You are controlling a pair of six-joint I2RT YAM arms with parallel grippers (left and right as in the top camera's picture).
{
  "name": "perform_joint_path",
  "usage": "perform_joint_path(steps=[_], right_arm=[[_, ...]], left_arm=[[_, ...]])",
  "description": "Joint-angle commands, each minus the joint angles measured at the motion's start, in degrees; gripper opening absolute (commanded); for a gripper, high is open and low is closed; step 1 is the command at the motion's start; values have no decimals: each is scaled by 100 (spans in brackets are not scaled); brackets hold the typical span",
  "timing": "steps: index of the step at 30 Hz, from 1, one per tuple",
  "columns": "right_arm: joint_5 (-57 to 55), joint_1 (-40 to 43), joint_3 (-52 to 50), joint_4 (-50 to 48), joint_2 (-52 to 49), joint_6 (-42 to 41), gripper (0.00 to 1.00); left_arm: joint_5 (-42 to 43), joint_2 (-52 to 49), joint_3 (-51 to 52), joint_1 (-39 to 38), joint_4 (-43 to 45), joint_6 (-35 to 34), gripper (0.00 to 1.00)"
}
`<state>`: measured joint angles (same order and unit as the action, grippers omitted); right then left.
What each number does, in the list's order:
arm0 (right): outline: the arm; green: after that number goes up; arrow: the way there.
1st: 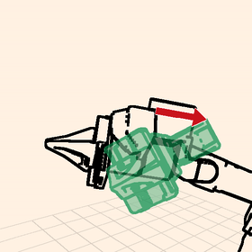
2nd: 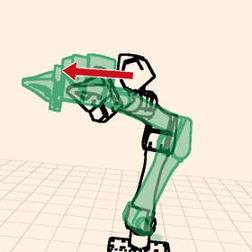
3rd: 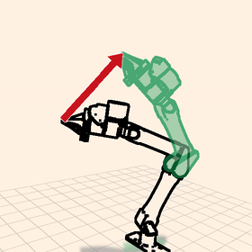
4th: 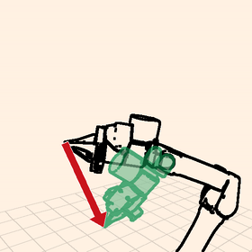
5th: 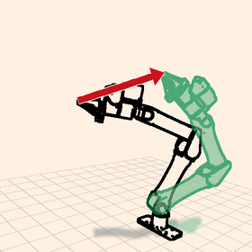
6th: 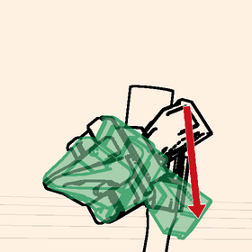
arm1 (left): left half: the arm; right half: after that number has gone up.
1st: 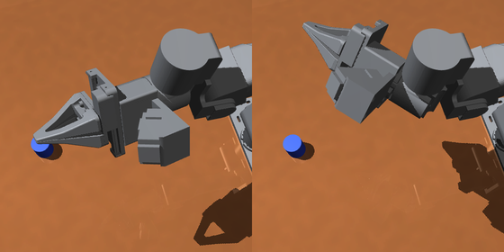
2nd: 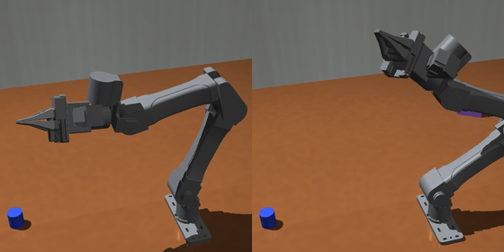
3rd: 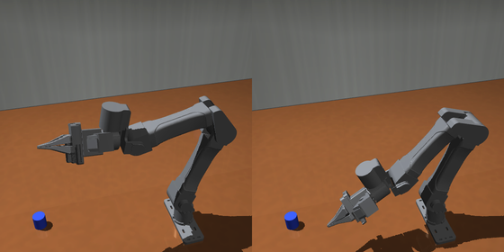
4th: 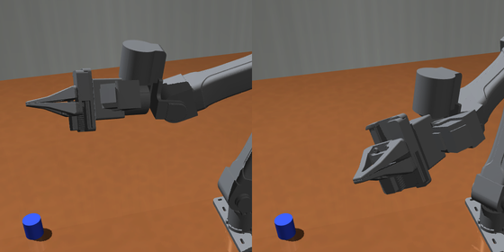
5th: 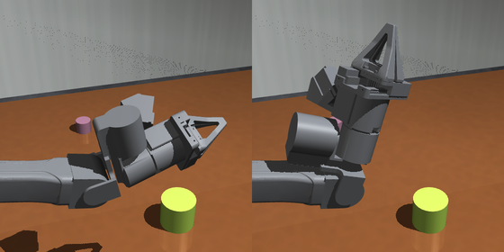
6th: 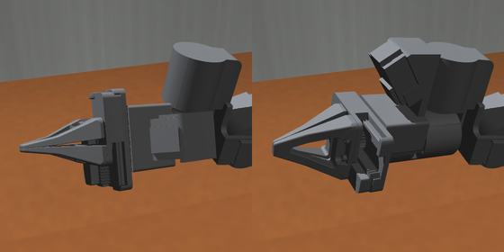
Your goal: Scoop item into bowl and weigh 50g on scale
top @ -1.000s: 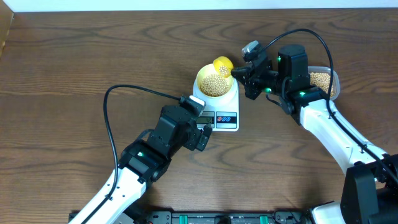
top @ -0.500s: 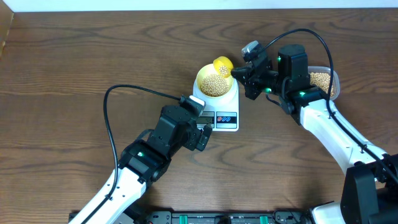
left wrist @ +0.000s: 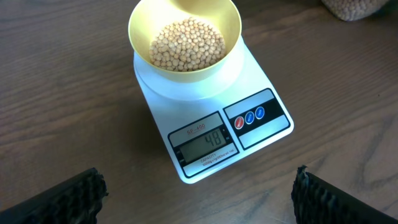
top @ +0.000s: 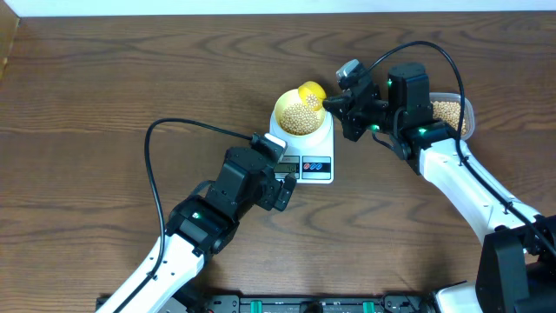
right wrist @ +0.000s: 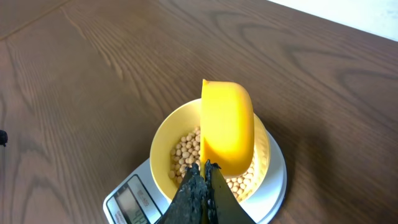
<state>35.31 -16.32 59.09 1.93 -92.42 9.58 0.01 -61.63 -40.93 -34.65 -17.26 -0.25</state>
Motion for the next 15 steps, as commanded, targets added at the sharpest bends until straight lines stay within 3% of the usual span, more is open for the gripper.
perform_joint_path(steps=[1,15], right_arm=[[61,15,4,98,-28,210,1],[66,66,4,66,-28,289,1]], left_arm=[[-68,-11,-9,24,22,-90,98],[-68,-11,-9,24,22,-90,98]])
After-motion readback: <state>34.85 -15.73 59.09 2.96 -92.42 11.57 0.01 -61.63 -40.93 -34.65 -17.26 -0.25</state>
